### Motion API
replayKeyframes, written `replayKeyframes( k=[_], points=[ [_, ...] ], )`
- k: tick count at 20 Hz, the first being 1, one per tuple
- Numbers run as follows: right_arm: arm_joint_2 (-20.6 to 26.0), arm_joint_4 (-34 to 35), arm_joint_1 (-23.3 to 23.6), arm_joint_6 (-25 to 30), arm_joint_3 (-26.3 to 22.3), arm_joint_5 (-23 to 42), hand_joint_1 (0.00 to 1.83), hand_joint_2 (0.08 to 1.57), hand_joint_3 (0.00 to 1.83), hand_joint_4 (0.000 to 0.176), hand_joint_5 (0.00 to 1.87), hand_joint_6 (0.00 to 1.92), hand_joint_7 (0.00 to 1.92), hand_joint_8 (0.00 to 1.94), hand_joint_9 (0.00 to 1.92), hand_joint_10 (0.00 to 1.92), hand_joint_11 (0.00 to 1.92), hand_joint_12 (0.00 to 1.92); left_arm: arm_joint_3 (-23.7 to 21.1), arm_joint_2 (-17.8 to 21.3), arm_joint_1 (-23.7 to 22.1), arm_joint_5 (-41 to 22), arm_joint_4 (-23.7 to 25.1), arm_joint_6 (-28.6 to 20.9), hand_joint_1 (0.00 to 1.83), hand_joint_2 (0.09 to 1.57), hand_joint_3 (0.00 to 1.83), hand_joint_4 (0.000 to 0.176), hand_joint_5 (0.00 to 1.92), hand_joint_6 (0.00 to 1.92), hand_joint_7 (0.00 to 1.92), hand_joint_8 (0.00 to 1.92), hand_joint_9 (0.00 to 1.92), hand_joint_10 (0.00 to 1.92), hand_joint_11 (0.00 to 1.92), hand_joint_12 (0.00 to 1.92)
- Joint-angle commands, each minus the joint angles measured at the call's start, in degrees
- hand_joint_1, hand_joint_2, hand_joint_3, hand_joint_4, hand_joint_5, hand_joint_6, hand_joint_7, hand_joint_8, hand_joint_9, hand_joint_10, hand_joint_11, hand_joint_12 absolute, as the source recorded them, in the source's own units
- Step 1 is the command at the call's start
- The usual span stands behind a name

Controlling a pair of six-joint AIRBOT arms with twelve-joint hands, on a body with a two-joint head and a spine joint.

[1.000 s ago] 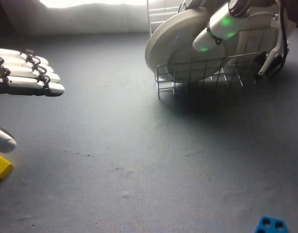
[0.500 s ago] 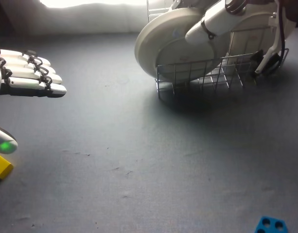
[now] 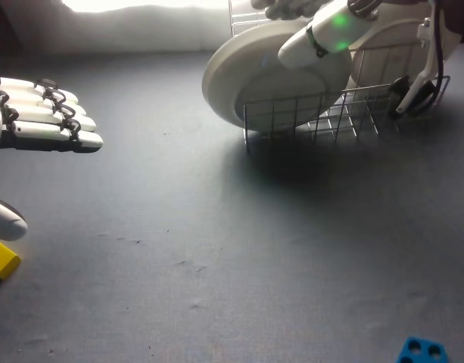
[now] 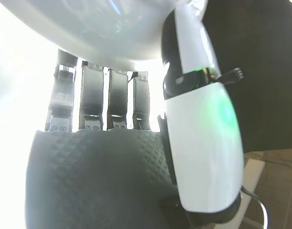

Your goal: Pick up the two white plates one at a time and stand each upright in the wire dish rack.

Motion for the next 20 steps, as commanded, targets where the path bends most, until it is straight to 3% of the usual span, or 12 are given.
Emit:
replayKeyframes(
  k=[1,3,4,5,8,10,14,15,20],
  points=[
    [0.4,0.4,0.5,0.3,0.3,7.6,1.1,0.86,0.0,0.0,0.33,0.0,0.4,0.0,0.38,0.0,0.0,1.11,-0.1,0.5,-0.7,-1.1,-3.7,-0.1,0.0,1.09,0.0,0.0,0.0,0.0,0.0,0.0,0.0,0.0,0.0,0.0],
    [0.4,0.4,0.5,0.3,0.3,8.1,1.09,0.84,0.0,0.0,0.31,0.0,0.37,0.0,0.36,0.0,0.0,1.07,-0.1,0.5,-0.7,-1.1,-3.7,-0.1,0.0,1.09,0.0,0.0,0.0,0.0,0.0,0.0,0.0,0.0,0.0,0.0],
    [0.4,0.4,0.5,0.2,0.3,8.2,1.09,0.79,0.0,0.0,0.22,0.0,0.25,0.0,0.23,0.0,0.0,0.76,-0.1,0.5,-0.7,-1.1,-3.7,-0.1,0.0,1.09,0.0,0.0,0.0,0.0,0.0,0.0,0.0,0.0,0.0,0.0],
    [0.4,0.4,0.5,0.2,0.3,8.2,1.06,0.77,0.0,0.0,0.19,0.0,0.21,0.0,0.19,0.0,0.0,0.64,-0.1,0.5,-0.7,-1.1,-3.7,-0.1,0.0,1.09,0.0,0.0,0.0,0.0,0.0,0.0,0.0,0.0,0.0,0.0],
    [0.4,0.4,0.5,0.2,0.3,8.8,1.02,0.73,0.0,0.0,0.13,0.0,0.14,0.0,0.12,0.0,0.0,0.51,-0.1,0.5,-0.7,-1.2,-3.7,-0.1,0.0,1.09,0.0,0.0,0.0,0.0,0.0,0.0,0.0,0.0,0.0,0.0],
    [0.6,0.4,0.8,0.2,0.2,11.4,0.98,0.72,0.0,0.0,0.02,0.0,0.01,0.0,0.01,0.0,0.0,0.09,-0.1,0.5,-0.7,-1.3,-3.7,-0.1,0.0,1.09,0.0,0.0,0.0,0.0,0.0,0.0,0.0,0.0,0.0,0.0],
    [0.9,0.3,1.1,-0.6,0.2,14.4,0.95,0.65,0.0,0.0,0.0,0.0,0.0,0.0,0.0,0.0,0.0,0.0,-0.1,0.5,-0.7,-1.3,-3.7,-0.1,0.0,1.09,0.0,0.0,0.0,0.0,0.0,0.0,0.0,0.0,0.0,0.0],
    [1.2,0.3,1.1,-0.6,0.2,15.7,0.87,0.7,0.0,0.0,0.0,0.0,0.0,0.0,0.0,0.0,0.0,0.0,-0.1,0.5,-0.7,-1.3,-3.7,-0.1,0.0,1.09,0.0,0.0,0.0,0.0,0.0,0.0,0.0,0.0,0.0,0.0],
    [3.1,-1.9,2.2,-0.6,-2.2,20.1,0.91,0.69,0.0,0.0,0.0,0.0,0.0,0.0,0.0,0.0,0.0,0.0,-0.1,0.5,-0.9,-1.6,-3.7,-0.1,0.0,1.09,0.0,0.0,0.0,0.0,0.0,0.0,0.0,0.0,0.0,0.0]
  ],
)
